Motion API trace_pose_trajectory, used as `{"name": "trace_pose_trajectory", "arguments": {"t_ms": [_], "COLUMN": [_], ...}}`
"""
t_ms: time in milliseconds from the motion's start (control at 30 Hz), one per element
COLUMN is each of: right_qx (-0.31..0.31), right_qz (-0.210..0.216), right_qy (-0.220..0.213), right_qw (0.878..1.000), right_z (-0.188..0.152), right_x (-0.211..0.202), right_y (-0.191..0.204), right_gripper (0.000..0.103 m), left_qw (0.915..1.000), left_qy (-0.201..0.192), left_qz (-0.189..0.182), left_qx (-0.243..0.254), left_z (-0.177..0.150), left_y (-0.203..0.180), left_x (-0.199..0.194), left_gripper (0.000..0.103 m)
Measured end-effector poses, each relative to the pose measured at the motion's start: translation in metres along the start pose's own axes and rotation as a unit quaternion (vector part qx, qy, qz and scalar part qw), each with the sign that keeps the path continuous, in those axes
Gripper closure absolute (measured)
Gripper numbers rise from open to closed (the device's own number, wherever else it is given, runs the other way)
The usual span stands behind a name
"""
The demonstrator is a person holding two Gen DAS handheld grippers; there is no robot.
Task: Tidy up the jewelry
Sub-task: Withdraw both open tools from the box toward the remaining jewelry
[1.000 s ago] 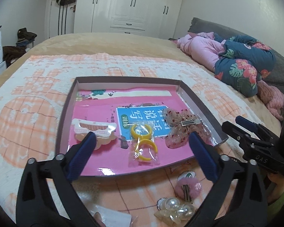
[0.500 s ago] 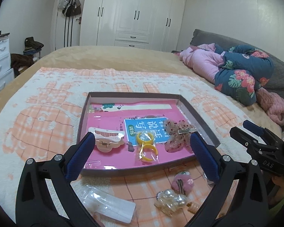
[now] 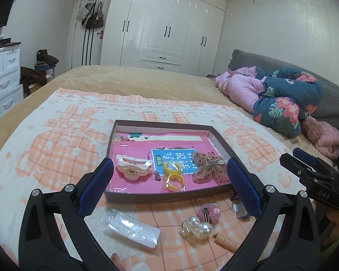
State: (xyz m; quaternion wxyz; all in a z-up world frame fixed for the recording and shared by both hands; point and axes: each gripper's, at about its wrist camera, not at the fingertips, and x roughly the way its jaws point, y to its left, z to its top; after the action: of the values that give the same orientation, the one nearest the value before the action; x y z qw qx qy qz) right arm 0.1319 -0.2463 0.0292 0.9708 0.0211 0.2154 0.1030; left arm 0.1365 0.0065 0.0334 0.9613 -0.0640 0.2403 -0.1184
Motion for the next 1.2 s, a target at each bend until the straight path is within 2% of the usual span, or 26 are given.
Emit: {"name": "trace_pose_trajectory", "arguments": {"t_ms": [167, 333, 600, 1033, 1200], "right_qx": [-0.017, -0.025, -0.03, -0.057, -0.058], "right_qz": [-0.007, 0.002, 0.007, 0.02, 0.03], "right_qy": [-0.012, -0.028, -0.027, 0.018, 0.041], "right_qw": [1.0, 0.999, 0.999, 0.998, 0.997], "right_z": [-0.003, -0.006, -0.011, -0.041, -0.052], "right_x": [-0.013, -0.025, -0.036, -0.037, -0.032], "right_y": [0.005, 0.008, 0.008, 0.016, 0.018], "right_gripper": [0.014, 0.014, 0.014, 0.014, 0.015], "left_qw": [0.9999, 0.9996, 0.9996, 0.9999, 0.9995], "left_qy": [-0.014, -0.027, -0.026, -0.002, 0.022], "left_qz": [-0.008, -0.008, -0.007, -0.005, 0.0], "left_qx": [-0.006, -0.005, -0.003, 0.01, 0.024], "left_z": [-0.005, -0.009, -0.019, -0.037, -0.045], "left_y": [0.002, 0.001, 0.002, 0.001, -0.002], "left_x": [-0.016, -0.029, -0.038, -0.036, -0.03], "left_gripper": [0.011, 0.011, 0.011, 0.011, 0.011]}}
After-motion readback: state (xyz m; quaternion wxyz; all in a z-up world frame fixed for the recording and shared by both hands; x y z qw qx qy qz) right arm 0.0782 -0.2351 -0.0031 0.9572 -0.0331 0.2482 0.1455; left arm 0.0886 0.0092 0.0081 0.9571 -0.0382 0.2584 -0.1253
